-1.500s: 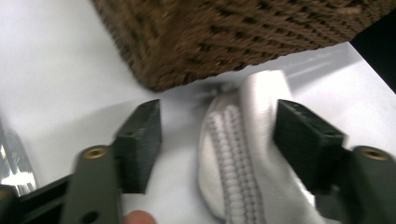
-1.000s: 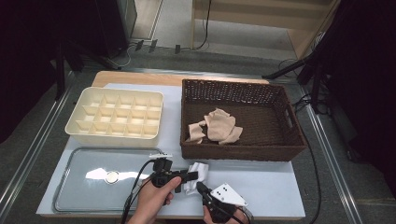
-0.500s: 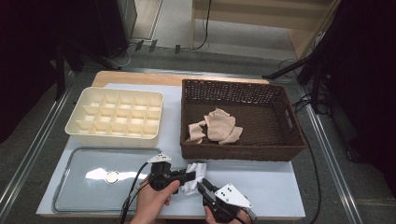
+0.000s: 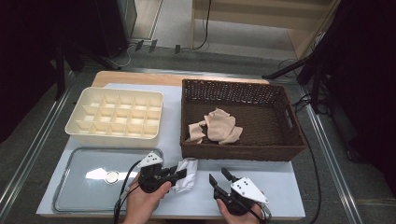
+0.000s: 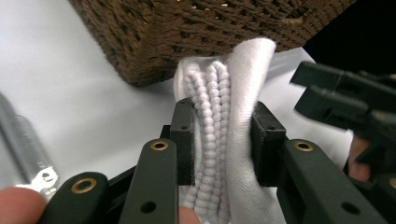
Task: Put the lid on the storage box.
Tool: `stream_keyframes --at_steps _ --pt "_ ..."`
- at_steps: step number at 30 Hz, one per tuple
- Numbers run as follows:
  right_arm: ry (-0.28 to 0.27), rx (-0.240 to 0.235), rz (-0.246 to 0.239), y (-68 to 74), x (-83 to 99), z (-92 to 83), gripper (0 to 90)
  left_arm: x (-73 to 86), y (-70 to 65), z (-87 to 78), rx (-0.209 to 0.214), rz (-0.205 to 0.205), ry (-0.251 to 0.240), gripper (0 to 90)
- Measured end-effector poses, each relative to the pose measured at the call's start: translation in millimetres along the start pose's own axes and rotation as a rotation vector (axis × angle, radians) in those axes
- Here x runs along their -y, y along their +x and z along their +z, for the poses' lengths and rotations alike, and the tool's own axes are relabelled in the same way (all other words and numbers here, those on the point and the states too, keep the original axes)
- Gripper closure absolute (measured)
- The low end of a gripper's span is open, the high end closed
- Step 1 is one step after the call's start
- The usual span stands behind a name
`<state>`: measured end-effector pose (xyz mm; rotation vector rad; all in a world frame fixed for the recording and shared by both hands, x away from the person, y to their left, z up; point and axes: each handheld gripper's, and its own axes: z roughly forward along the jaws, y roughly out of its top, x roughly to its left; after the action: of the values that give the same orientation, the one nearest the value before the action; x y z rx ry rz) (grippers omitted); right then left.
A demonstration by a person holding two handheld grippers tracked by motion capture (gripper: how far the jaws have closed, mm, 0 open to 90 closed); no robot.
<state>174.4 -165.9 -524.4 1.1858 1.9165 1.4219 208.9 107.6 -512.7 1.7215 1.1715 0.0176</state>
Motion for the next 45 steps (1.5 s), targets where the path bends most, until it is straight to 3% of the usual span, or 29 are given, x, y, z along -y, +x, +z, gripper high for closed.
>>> stream_keyframes --at_steps 5,9,17,21,26,37,45 --pt "-0.016 0.019 0.025 -20.7 -2.1 -7.0 44.7 0.9 6.6 -10.8 -0.024 0.012 -0.01 68.6" --pt "-0.046 0.049 0.053 -37.6 -0.4 -13.3 42.3 -0.2 14.3 -19.1 -0.032 0.0 -0.029 68.7" --pt "-0.024 0.09 0.068 -61.1 6.7 -20.0 39.3 -0.8 21.7 -27.6 -0.024 0.015 -0.038 68.6" --pt "-0.021 0.085 0.094 -69.9 9.9 -19.0 38.3 -2.2 26.9 -29.9 -0.021 0.006 -0.047 68.5" --pt "-0.021 0.068 0.087 -71.8 10.2 -17.6 37.6 -2.6 32.0 -33.0 -0.024 0.006 -0.049 68.5" --pt "-0.04 0.104 0.107 -77.5 10.4 -21.4 34.9 -5.3 41.5 -37.8 -0.02 -0.008 -0.057 68.3" --pt "-0.049 0.098 0.134 -79.7 9.7 -19.9 32.8 -8.4 42.4 -48.3 -0.057 -0.001 -0.089 68.2"
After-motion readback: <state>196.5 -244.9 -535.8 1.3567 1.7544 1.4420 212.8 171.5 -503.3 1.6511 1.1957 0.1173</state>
